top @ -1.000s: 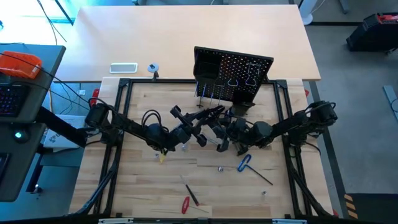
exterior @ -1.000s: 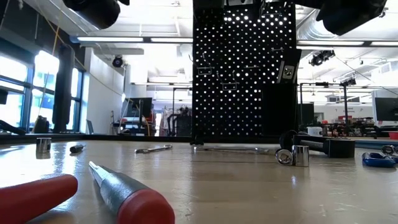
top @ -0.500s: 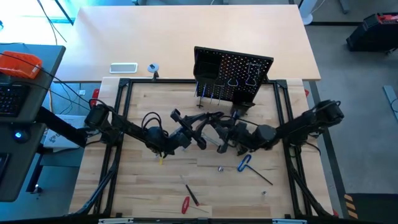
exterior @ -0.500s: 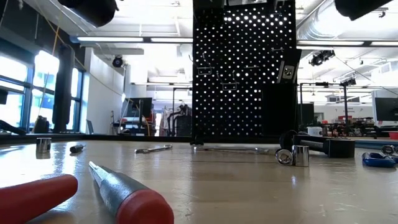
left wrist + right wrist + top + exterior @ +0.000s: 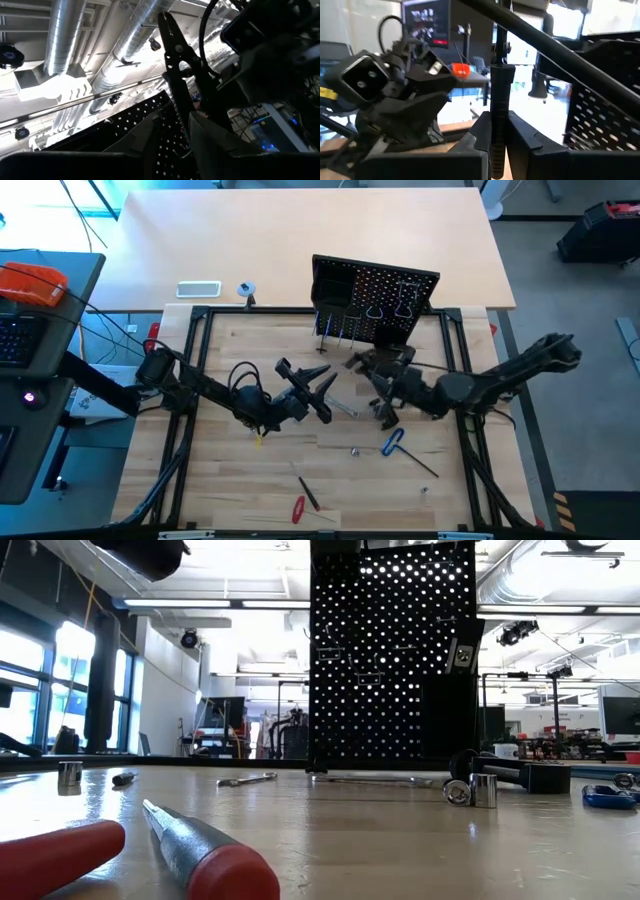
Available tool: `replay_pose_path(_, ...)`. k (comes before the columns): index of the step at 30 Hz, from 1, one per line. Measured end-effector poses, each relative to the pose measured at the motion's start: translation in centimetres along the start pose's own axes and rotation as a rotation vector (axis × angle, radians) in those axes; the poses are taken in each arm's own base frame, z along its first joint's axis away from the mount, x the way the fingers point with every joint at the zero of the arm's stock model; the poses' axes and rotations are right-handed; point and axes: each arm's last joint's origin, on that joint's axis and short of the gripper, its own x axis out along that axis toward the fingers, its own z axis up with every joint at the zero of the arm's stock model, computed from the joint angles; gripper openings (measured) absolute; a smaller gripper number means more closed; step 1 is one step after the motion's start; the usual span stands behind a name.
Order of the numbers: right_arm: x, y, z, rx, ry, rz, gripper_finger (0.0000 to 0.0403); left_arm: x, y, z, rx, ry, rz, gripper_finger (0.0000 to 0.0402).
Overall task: Hang tools onto peg board
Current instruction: Hang the black wire strippers onto the pegboard
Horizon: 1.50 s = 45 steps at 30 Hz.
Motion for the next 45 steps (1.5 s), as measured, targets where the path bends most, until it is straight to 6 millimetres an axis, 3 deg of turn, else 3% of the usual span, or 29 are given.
replay_pose_path(12, -4.9, -5.7, 3.3, 0.093, 0.046, -0.091, 0.0022, -1.0, -0.3, -1.4, 0.044, 0.087, -0.007, 0.0105)
replay_pose_path(23, -7.9, -10.4, 3.5, 0.174, 0.090, -0.142, 0.0022, -1.5, -0.5, -2.2, 0.036, 0.112, -0.024, 0.0105)
replay_pose_path(30, -8.1, -11.7, 3.4, 0.202, 0.096, -0.069, 0.0022, -1.4, -0.5, -2.3, 0.013, 0.111, -0.030, 0.0105)
replay_pose_path(38, -6.4, -12.1, 2.3, 0.217, 0.183, 0.032, 0.0022, -1.4, -0.6, -2.4, 0.006, 0.111, -0.046, 0.0105)
replay_pose_path(45, -5.4, -13.6, 2.0, 0.227, 0.200, 0.049, 0.0021, -1.4, -0.8, -2.6, 0.006, 0.122, -0.059, 0.0105)
